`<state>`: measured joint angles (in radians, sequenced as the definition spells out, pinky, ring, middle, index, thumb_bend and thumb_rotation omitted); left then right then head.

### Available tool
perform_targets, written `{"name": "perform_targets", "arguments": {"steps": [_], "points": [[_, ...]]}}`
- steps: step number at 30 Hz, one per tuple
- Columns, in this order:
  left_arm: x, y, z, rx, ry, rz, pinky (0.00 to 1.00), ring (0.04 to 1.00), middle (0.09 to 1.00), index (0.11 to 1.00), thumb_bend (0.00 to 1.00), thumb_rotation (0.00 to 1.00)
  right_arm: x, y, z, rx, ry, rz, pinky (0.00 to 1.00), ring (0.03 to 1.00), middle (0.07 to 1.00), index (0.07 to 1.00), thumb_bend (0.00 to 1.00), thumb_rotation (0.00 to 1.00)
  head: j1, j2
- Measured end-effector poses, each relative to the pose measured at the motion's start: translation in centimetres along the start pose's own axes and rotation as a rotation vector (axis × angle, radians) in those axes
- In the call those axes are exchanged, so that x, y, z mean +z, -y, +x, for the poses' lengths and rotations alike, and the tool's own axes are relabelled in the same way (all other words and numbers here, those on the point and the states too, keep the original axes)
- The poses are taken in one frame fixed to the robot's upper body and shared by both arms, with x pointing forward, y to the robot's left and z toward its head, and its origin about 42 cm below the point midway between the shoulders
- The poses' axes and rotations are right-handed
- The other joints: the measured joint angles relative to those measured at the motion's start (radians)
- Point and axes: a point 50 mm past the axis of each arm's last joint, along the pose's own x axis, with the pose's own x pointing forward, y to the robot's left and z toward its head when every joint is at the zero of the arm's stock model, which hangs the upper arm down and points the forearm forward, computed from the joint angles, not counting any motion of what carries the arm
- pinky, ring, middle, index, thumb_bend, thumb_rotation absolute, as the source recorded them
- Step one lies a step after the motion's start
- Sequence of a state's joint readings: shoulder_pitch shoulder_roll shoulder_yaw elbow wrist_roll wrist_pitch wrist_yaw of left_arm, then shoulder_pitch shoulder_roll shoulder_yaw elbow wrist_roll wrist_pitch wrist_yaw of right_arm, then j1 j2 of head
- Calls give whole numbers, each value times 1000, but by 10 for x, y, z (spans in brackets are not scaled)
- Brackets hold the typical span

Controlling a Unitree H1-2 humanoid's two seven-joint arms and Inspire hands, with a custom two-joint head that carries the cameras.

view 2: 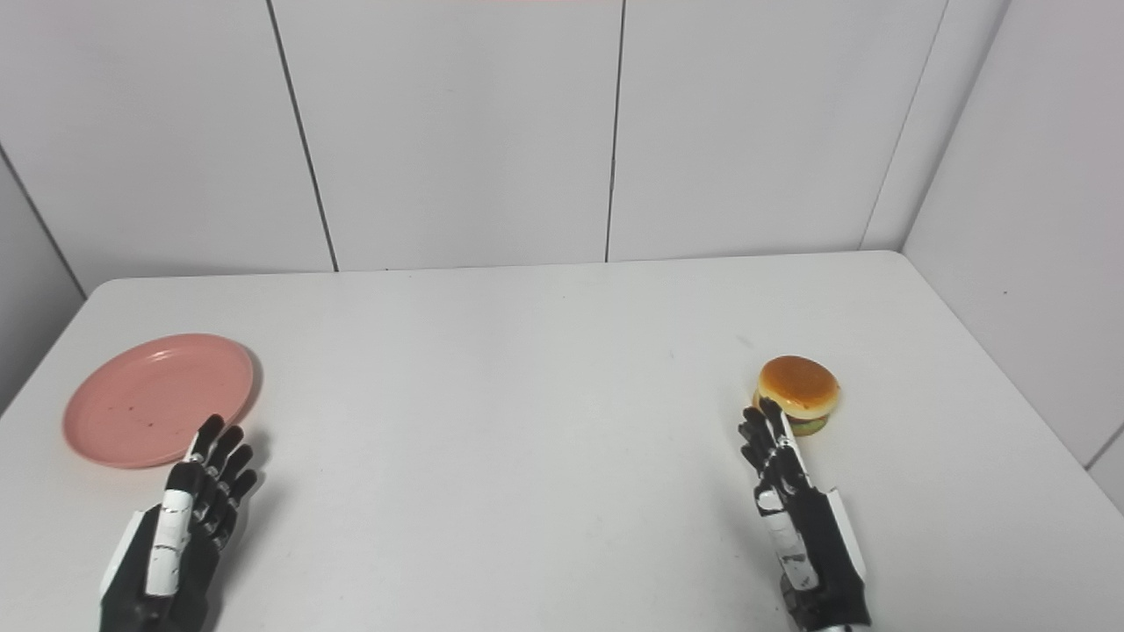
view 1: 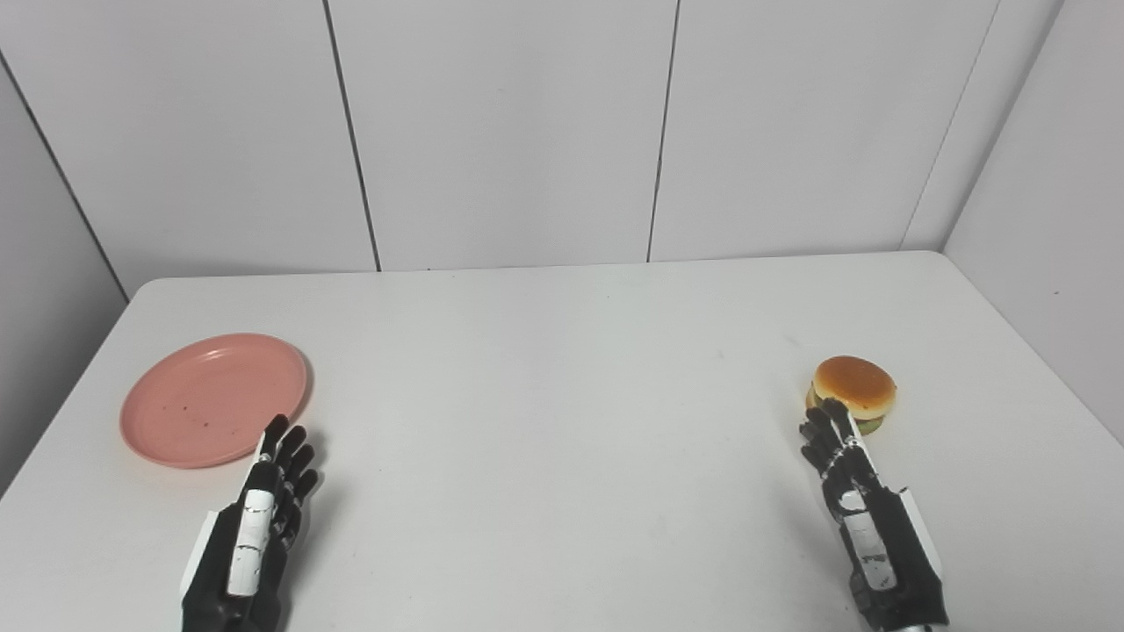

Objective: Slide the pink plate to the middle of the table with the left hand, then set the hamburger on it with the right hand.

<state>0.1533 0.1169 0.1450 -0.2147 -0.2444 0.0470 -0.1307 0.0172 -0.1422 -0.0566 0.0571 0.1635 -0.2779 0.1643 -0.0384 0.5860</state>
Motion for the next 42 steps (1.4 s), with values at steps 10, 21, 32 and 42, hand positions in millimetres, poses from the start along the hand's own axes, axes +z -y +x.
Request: {"name": "perform_targets", "arguments": {"steps": [10, 21, 32, 42], "points": [[-11, 12, 1, -10, -8, 32, 1000, 1000, 996, 1000, 853, 826, -5, 9, 2, 66, 22, 40, 970, 956, 964, 969, 942, 912, 156, -72], [-18, 25, 5, -1, -7, 53, 1000, 1000, 1000, 1000, 845, 853, -11, 15, -2, 127, 98, 60, 939, 940, 955, 978, 933, 918, 213, -117], [-22, 29, 6, 2, 8, 70, 998, 1000, 999, 1000, 841, 857, -12, 16, -3, 155, 118, 56, 933, 945, 968, 980, 940, 912, 239, -140], [-23, 29, 6, 1, 16, 70, 1000, 1000, 999, 1000, 838, 859, -12, 16, -3, 178, 118, 53, 895, 922, 950, 965, 963, 907, 224, -176]]}}
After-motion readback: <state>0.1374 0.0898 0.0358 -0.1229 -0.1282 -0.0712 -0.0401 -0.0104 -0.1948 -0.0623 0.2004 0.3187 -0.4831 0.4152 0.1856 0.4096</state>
